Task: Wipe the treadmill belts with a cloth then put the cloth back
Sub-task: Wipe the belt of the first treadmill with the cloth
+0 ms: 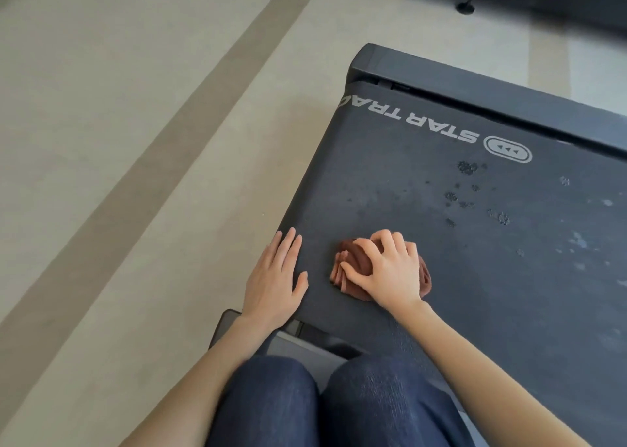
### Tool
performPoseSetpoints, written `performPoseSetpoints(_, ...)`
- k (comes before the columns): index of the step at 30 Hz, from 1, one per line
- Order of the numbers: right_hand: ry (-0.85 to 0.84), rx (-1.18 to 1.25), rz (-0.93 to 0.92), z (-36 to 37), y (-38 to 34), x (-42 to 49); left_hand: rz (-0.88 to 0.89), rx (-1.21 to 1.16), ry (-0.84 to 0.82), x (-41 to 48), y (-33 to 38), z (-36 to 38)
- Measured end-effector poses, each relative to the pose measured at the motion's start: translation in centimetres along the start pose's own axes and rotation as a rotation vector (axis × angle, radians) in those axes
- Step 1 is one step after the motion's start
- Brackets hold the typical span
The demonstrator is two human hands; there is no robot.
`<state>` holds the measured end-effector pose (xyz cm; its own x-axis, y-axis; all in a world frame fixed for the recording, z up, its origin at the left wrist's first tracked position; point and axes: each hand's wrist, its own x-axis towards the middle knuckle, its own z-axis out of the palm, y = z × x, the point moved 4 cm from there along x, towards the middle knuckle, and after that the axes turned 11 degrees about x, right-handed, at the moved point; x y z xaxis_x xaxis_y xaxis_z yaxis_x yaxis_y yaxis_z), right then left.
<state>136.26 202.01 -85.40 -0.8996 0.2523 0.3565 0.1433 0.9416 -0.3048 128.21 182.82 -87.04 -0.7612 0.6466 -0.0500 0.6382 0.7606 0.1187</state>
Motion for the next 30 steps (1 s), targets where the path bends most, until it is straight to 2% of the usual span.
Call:
performPoseSetpoints(2,0.047,-0.007,0.018,1.2,0.4,3.5,0.017,0.009,-0.002,0.5,-0.1,0.4)
performPoseSetpoints(4,0.086,-0.022,0.117,2.6,1.2,7.8,0.023,0.014,0.007,0.9,-0.1,0.7)
performPoseSetpoints(7,0.065,-0.036,0.194,4.4,2.2,12.1,0.021,0.030,0.015,1.0,0.0,0.9)
performPoseSetpoints(12,-0.023,-0.059,0.258,4.4,2.3,13.6,0.040,0.031,-0.012,1.0,0.1,0.7)
performPoseSetpoints(15,-0.019,-0.041,0.283,3.9,1.7,12.9,0.014,0.008,-0.017,0.5,0.2,0.5)
performPoseSetpoints(20,0.010,-0.038,0.253,3.9,-0.9,9.6,-0.133,-0.047,0.017,-5.2,-2.2,0.4)
performPoseSetpoints(23,-0.007,-0.020,0.192,3.8,-3.9,7.3,-0.183,-0.097,0.048,-5.5,-2.6,-0.3)
performPoseSetpoints(28,-0.046,0.049,0.042,2.1,-7.4,1.7,-0.137,-0.268,0.033,-5.7,-2.6,-1.0)
performPoseSetpoints(30,-0.075,0.059,-0.006,1.1,-7.5,-0.8,-0.111,-0.270,0.033,-5.7,-2.7,-1.1)
